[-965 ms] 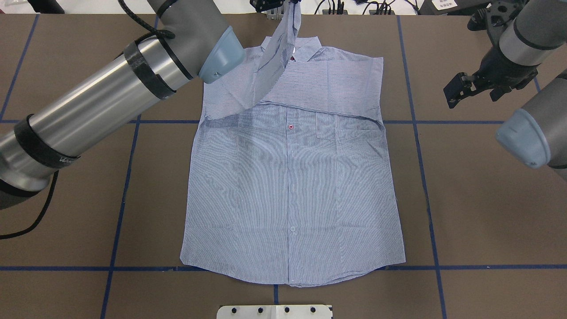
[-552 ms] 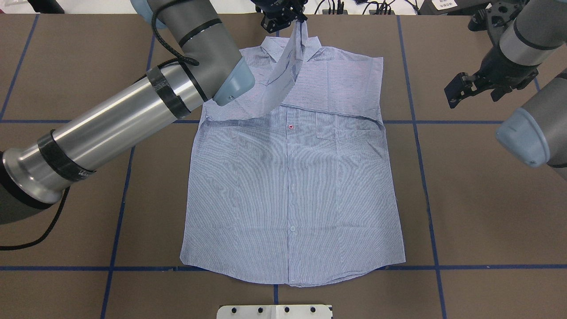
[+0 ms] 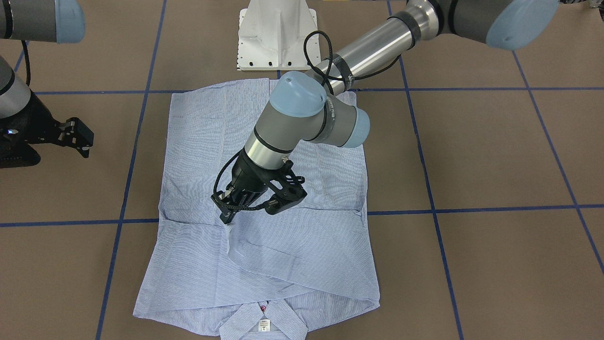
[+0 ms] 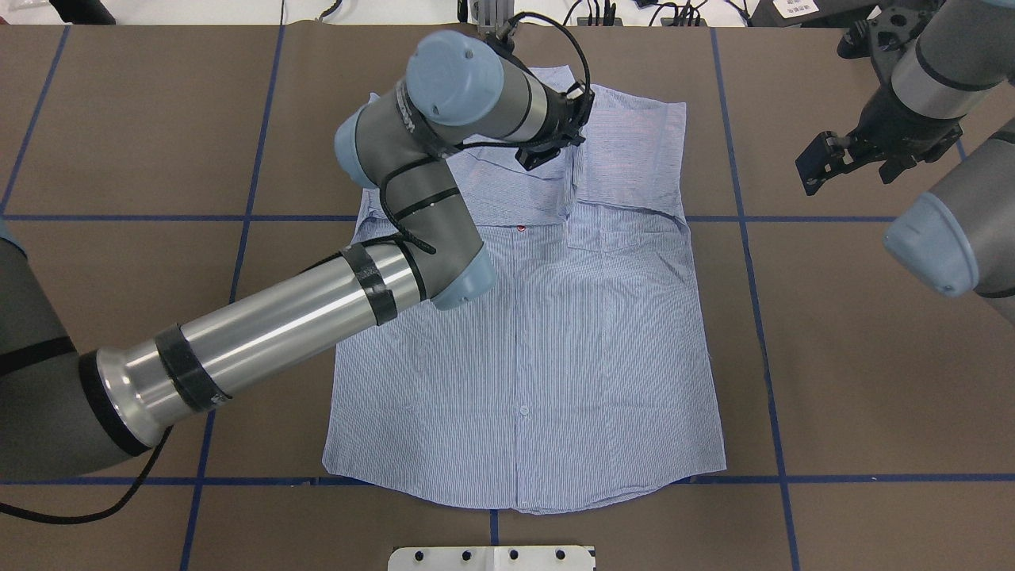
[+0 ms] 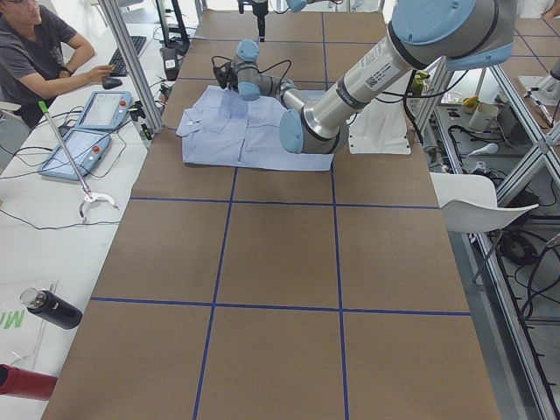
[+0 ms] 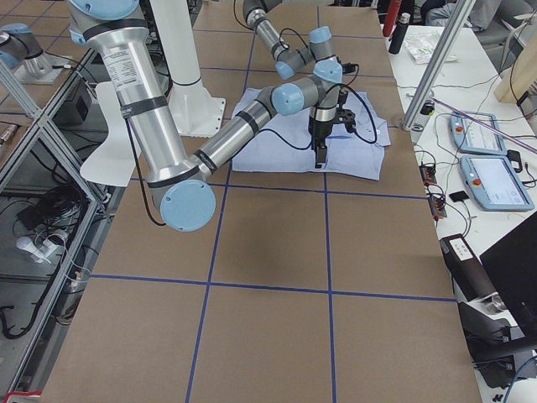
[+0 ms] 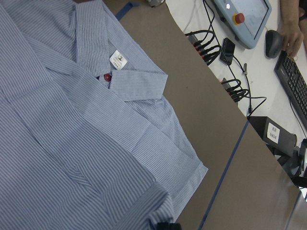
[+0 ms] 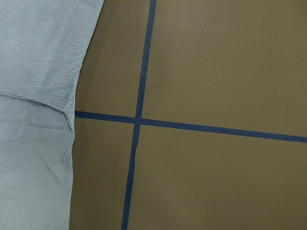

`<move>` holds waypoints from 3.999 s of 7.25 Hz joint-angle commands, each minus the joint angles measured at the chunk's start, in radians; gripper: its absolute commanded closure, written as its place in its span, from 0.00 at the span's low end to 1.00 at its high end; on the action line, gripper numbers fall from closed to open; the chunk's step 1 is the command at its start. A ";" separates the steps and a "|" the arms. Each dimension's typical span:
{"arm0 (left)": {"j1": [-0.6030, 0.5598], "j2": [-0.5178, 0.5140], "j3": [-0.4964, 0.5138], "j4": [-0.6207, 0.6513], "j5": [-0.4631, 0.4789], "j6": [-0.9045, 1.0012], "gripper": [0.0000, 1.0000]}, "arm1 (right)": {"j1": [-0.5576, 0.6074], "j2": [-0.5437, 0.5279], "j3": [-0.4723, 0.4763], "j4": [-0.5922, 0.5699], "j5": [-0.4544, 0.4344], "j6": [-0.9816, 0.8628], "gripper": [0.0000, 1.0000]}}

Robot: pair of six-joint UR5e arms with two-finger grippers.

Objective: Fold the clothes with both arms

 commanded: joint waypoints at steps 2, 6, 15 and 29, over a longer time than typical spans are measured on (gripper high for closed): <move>0.070 -0.017 0.045 -0.126 0.046 0.004 0.74 | 0.002 0.002 -0.002 0.000 -0.001 0.002 0.00; 0.040 0.044 0.039 -0.237 0.063 0.153 0.00 | 0.002 0.011 -0.003 0.001 -0.001 0.005 0.00; -0.201 0.107 0.252 -0.049 0.366 0.472 0.04 | 0.002 0.019 -0.023 0.109 0.030 0.040 0.00; -0.143 0.139 0.271 -0.050 0.368 0.535 0.39 | 0.002 0.021 -0.071 0.136 0.033 0.053 0.00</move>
